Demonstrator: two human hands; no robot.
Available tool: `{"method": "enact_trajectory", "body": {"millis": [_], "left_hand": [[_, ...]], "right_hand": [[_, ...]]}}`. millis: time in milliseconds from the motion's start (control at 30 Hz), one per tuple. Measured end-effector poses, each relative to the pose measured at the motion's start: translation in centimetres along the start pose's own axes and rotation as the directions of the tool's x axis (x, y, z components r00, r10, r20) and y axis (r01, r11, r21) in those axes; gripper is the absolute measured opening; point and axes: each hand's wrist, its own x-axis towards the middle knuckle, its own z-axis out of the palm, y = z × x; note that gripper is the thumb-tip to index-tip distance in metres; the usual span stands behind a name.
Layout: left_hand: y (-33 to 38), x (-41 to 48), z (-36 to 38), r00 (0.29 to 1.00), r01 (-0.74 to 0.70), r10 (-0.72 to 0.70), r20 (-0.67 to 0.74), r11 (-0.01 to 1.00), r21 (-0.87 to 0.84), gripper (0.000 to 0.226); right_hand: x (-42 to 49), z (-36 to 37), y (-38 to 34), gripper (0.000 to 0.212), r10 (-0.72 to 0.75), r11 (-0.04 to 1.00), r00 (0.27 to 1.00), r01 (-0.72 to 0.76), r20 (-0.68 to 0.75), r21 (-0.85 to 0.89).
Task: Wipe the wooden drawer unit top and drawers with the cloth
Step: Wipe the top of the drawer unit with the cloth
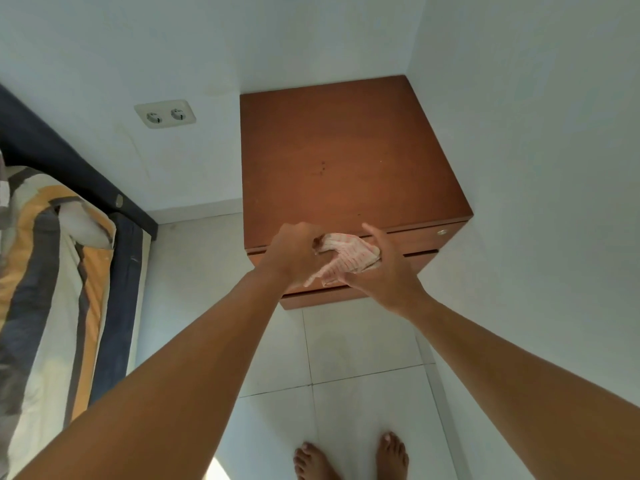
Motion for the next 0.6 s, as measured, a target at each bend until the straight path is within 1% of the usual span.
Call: {"method": "enact_trajectory", "body": {"millis": [33, 67, 133, 167, 233, 300, 400, 433, 467, 533, 600], "left_hand": [[0.2, 0.3, 0.1, 1.0, 0.0, 0.0, 0.007, 1.0, 0.012, 0.018], [0.3, 0.5, 0.2, 1.0, 0.0, 0.0, 0.009, 1.0, 0.018, 0.019], [0.4, 0.8, 0.3, 1.0, -0.015, 0.015, -0.005, 1.0, 0.016, 0.018], [0.4, 0.9, 0.4, 1.0, -0.028, 0.028, -0.008, 1.0, 0.009, 0.018], [0.3, 0.8, 0.6, 1.0, -0.028, 0.028, 0.002, 0.999, -0.02, 0.02], [-0.1, 0.7, 0.8, 1.0, -0.011, 0.011, 0.0, 0.999, -0.045, 0.02], [-1.0, -0.1, 1.0, 0.998, 0.058, -0.056, 0.019, 0.993, -0.101, 0.025], [-1.6, -0.5, 1.1, 0.995, 0.095, -0.092, 0.039, 0.99, -0.108, 0.028], [-2.2, -0.9, 1.2, 0.99, 0.134, -0.129, 0.058, 0.987, -0.093, 0.03], [-4.1, -1.9, 1.8, 0.978, 0.197, -0.195, 0.075, 0.98, -0.021, 0.033], [-6.0, -2.7, 2.4, 0.961, 0.26, -0.263, 0.083, 0.965, 0.045, 0.038]], "right_hand": [[0.2, -0.1, -0.4, 0.088, -0.006, 1.0, 1.0, 0.006, 0.001, 0.024], [0.5, -0.2, -0.6, 0.076, -0.024, 0.999, 1.0, 0.023, 0.013, 0.026], [1.0, -0.2, -1.1, 0.038, -0.05, 0.997, 0.998, 0.051, 0.026, -0.057], [1.3, -0.2, -1.1, 0.026, -0.058, 0.995, 0.998, 0.059, 0.016, -0.082], [1.9, -0.1, -0.9, 0.017, -0.042, 0.995, 0.999, 0.041, -0.009, -0.089], [2.4, 0.0, -1.0, 0.015, -0.022, 0.997, 0.999, 0.02, -0.031, -0.08], [3.1, -0.1, -1.1, 0.009, -0.056, 0.987, 0.998, 0.051, -0.032, -0.153], [3.3, -0.1, -1.0, 0.007, -0.052, 0.98, 0.998, 0.047, -0.022, -0.196], [3.5, -0.3, -0.8, 0.01, -0.04, 0.964, 0.999, 0.034, -0.017, -0.263], [4.2, -0.5, -0.3, 0.019, -0.042, 0.897, 0.999, 0.03, -0.019, -0.44], [4.6, -0.4, -0.2, 0.03, -0.056, 0.83, 0.998, 0.037, -0.017, -0.557]]}}
